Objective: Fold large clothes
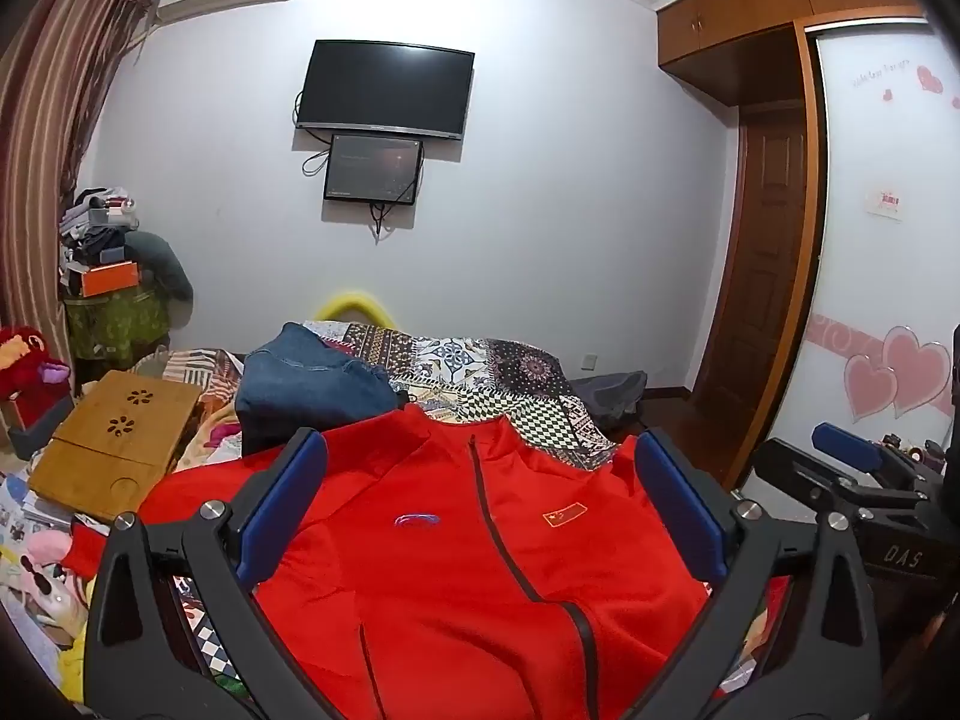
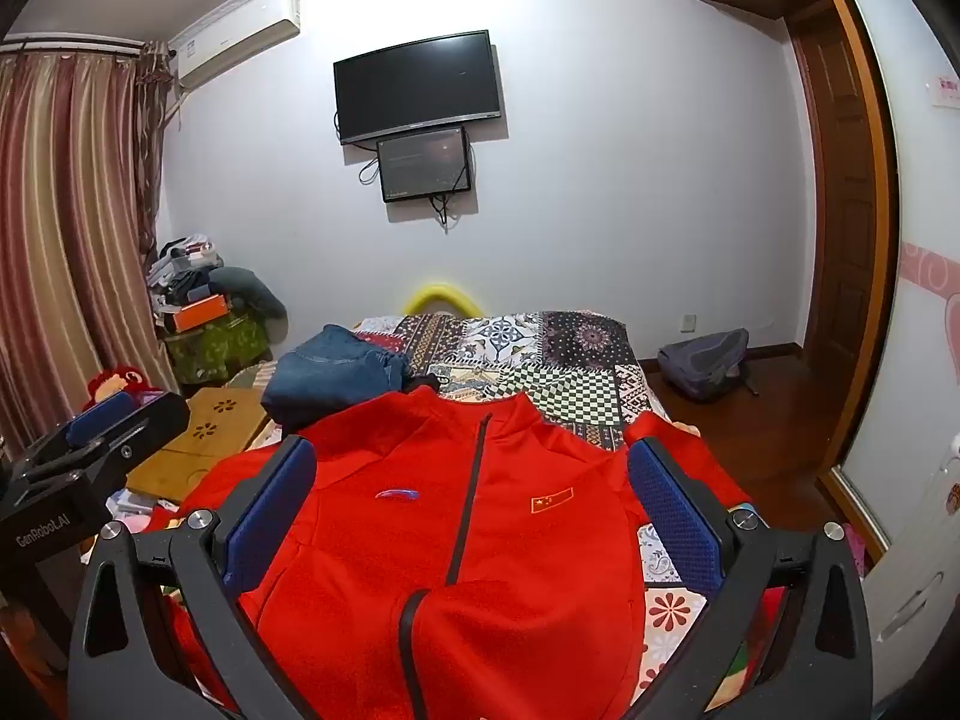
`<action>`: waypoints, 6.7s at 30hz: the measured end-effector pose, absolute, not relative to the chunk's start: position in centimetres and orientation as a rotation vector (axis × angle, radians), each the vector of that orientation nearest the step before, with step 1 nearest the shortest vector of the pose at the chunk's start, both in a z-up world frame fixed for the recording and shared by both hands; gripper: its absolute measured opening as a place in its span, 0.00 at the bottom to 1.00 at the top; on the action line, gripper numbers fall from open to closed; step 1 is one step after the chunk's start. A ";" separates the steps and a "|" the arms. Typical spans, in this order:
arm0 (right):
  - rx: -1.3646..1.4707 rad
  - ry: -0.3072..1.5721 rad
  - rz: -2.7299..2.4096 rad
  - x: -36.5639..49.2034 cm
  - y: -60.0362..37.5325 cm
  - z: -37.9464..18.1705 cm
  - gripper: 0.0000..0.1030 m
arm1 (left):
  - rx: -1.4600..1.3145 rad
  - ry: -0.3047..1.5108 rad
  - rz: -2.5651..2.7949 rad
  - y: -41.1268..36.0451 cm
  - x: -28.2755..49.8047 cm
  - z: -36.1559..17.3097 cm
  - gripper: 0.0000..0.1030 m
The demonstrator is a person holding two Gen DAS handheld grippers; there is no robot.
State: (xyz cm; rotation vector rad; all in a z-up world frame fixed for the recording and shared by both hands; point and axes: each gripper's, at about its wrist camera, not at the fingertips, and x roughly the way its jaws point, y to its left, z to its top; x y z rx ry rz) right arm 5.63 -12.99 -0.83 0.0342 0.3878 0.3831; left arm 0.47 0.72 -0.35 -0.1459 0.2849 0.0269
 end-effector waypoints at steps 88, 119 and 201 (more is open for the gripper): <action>0.026 0.453 0.347 10.5 -12.4 -2.6 1.00 | -0.137 0.305 0.174 6.6 4.6 -1.1 1.00; -0.049 0.734 0.183 21.3 -11.6 -8.9 1.00 | -0.819 0.787 0.550 35.4 10.7 -24.1 0.98; -0.105 0.731 0.307 19.8 -10.9 -8.4 1.00 | -0.163 0.902 -0.092 9.4 25.1 -13.8 0.60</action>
